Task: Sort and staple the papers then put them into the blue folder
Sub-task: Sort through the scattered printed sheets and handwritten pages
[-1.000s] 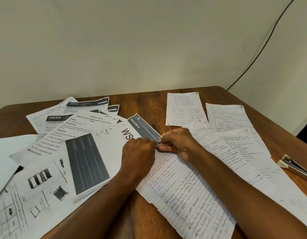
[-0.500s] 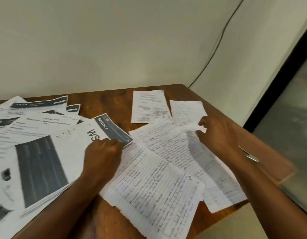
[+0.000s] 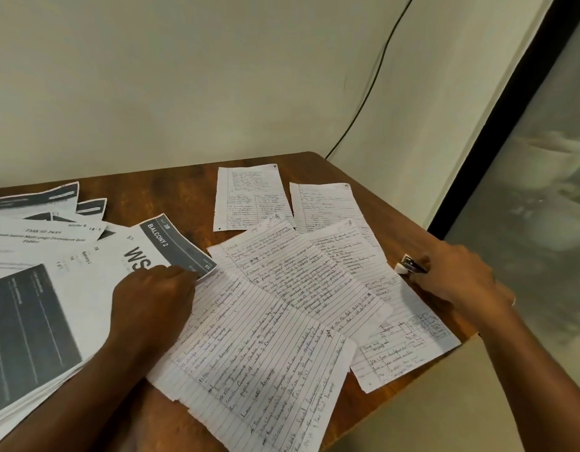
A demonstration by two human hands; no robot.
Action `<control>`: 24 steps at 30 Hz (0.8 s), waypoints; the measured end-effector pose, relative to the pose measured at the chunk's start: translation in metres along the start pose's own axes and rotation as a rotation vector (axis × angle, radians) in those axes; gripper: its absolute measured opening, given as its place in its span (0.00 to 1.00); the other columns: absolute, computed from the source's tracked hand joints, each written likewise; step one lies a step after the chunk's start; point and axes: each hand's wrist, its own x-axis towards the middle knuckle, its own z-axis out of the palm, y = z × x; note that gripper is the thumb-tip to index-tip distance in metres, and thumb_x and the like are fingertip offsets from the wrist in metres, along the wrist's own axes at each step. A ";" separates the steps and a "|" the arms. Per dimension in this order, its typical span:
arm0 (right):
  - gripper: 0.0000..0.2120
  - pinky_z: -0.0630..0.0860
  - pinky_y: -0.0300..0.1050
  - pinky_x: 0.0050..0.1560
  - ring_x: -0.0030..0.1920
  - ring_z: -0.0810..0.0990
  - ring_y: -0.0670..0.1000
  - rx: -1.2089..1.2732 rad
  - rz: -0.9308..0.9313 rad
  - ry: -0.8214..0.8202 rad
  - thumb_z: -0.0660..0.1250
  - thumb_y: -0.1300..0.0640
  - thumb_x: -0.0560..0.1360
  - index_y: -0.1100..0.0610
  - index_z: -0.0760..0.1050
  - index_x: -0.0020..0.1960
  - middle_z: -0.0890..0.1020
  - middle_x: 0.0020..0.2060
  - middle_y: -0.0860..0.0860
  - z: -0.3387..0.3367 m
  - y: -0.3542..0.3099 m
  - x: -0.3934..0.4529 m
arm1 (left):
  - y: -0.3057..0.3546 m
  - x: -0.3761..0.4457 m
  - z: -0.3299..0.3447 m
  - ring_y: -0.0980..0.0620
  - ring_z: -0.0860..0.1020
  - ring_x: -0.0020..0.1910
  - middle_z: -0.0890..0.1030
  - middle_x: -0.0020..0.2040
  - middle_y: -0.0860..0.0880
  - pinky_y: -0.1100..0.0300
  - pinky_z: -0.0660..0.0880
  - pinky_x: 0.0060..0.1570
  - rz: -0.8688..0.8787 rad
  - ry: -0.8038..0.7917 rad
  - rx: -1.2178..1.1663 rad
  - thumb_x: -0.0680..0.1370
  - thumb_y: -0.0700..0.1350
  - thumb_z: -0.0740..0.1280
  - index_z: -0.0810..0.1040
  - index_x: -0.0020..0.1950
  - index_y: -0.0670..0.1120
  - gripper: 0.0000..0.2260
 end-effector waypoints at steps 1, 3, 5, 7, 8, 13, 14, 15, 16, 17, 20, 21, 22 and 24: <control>0.09 0.69 0.40 0.29 0.37 0.77 0.46 0.006 -0.005 -0.015 0.75 0.46 0.77 0.48 0.81 0.54 0.79 0.40 0.46 0.001 0.001 0.002 | 0.000 0.000 0.001 0.42 0.84 0.33 0.88 0.41 0.45 0.47 0.81 0.38 -0.002 0.006 -0.005 0.70 0.42 0.80 0.90 0.46 0.44 0.06; 0.07 0.77 0.44 0.34 0.38 0.80 0.47 0.012 -0.005 -0.045 0.75 0.46 0.77 0.47 0.82 0.51 0.81 0.40 0.46 0.001 0.002 0.008 | 0.000 0.000 0.000 0.41 0.84 0.33 0.88 0.41 0.45 0.47 0.81 0.38 -0.005 0.024 -0.008 0.71 0.42 0.79 0.90 0.47 0.44 0.06; 0.07 0.83 0.49 0.41 0.39 0.81 0.48 0.017 0.003 -0.061 0.75 0.45 0.76 0.47 0.82 0.50 0.82 0.40 0.47 0.002 0.002 0.013 | -0.001 0.001 -0.002 0.41 0.85 0.33 0.88 0.42 0.44 0.47 0.81 0.38 -0.009 0.041 -0.006 0.71 0.41 0.78 0.90 0.46 0.44 0.05; 0.08 0.83 0.49 0.42 0.40 0.81 0.49 0.008 -0.006 -0.049 0.75 0.44 0.76 0.47 0.82 0.51 0.82 0.41 0.47 0.001 -0.002 0.015 | -0.001 0.001 -0.004 0.41 0.84 0.33 0.88 0.41 0.44 0.47 0.81 0.38 -0.011 0.046 -0.006 0.71 0.41 0.79 0.89 0.46 0.43 0.05; 0.09 0.81 0.47 0.39 0.40 0.80 0.48 -0.010 -0.011 -0.024 0.75 0.45 0.76 0.48 0.82 0.53 0.81 0.42 0.47 0.001 -0.006 0.016 | -0.001 0.001 -0.004 0.41 0.84 0.32 0.88 0.41 0.44 0.48 0.80 0.38 -0.012 0.047 -0.005 0.70 0.41 0.79 0.89 0.45 0.43 0.05; 0.14 0.73 0.45 0.35 0.40 0.79 0.51 -0.086 -0.069 0.124 0.73 0.46 0.77 0.50 0.79 0.60 0.78 0.43 0.48 -0.010 -0.042 0.015 | -0.002 0.001 -0.003 0.42 0.84 0.32 0.88 0.41 0.44 0.48 0.81 0.38 -0.015 0.003 0.017 0.69 0.43 0.81 0.89 0.46 0.44 0.08; 0.15 0.77 0.47 0.40 0.43 0.80 0.52 -0.092 -0.101 0.132 0.72 0.47 0.78 0.51 0.79 0.62 0.79 0.45 0.49 -0.013 -0.053 0.015 | -0.002 0.000 -0.003 0.42 0.84 0.32 0.88 0.40 0.44 0.48 0.81 0.38 -0.013 -0.001 0.024 0.68 0.43 0.82 0.89 0.45 0.43 0.08; 0.16 0.78 0.48 0.45 0.48 0.81 0.54 -0.077 -0.139 0.141 0.71 0.49 0.79 0.54 0.78 0.64 0.80 0.48 0.51 -0.017 -0.067 0.015 | -0.004 0.000 -0.003 0.42 0.84 0.31 0.88 0.40 0.44 0.48 0.81 0.37 -0.014 -0.003 0.030 0.68 0.43 0.82 0.89 0.45 0.43 0.09; 0.16 0.77 0.47 0.47 0.51 0.81 0.54 -0.052 -0.188 0.154 0.70 0.51 0.80 0.55 0.77 0.66 0.81 0.52 0.52 -0.019 -0.081 0.014 | -0.005 0.000 -0.003 0.42 0.83 0.31 0.87 0.39 0.44 0.48 0.81 0.37 -0.017 -0.006 0.036 0.68 0.43 0.82 0.89 0.45 0.43 0.08; 0.15 0.74 0.45 0.44 0.50 0.81 0.54 -0.041 -0.245 0.171 0.69 0.52 0.81 0.56 0.77 0.65 0.81 0.54 0.52 -0.020 -0.097 0.014 | -0.007 0.000 -0.004 0.42 0.84 0.31 0.88 0.40 0.44 0.49 0.81 0.38 -0.027 -0.013 0.042 0.68 0.44 0.82 0.88 0.45 0.44 0.08; 0.10 0.71 0.43 0.43 0.48 0.80 0.51 -0.024 -0.390 0.225 0.68 0.50 0.82 0.54 0.79 0.60 0.82 0.52 0.51 -0.018 -0.145 0.008 | -0.010 -0.001 -0.007 0.43 0.84 0.33 0.88 0.42 0.45 0.49 0.81 0.39 -0.064 -0.026 0.043 0.69 0.45 0.82 0.89 0.48 0.44 0.10; 0.10 0.71 0.43 0.44 0.48 0.81 0.50 0.016 -0.415 0.239 0.68 0.49 0.81 0.52 0.79 0.59 0.82 0.52 0.51 -0.016 -0.161 0.007 | -0.009 -0.001 -0.010 0.44 0.84 0.33 0.88 0.42 0.45 0.49 0.82 0.39 -0.072 -0.025 0.042 0.68 0.45 0.82 0.89 0.47 0.44 0.10; 0.10 0.72 0.42 0.44 0.48 0.81 0.49 0.073 -0.435 0.240 0.69 0.48 0.81 0.51 0.79 0.59 0.83 0.51 0.50 -0.015 -0.177 0.003 | -0.009 -0.002 -0.012 0.44 0.84 0.32 0.88 0.41 0.45 0.49 0.82 0.38 -0.077 -0.020 0.044 0.68 0.45 0.82 0.89 0.46 0.44 0.10; 0.12 0.72 0.40 0.44 0.46 0.81 0.48 0.156 -0.495 0.237 0.70 0.46 0.81 0.50 0.79 0.61 0.83 0.50 0.48 -0.012 -0.207 -0.004 | -0.008 -0.002 -0.016 0.45 0.83 0.30 0.87 0.39 0.45 0.51 0.81 0.37 -0.090 -0.002 0.054 0.69 0.44 0.81 0.87 0.43 0.44 0.07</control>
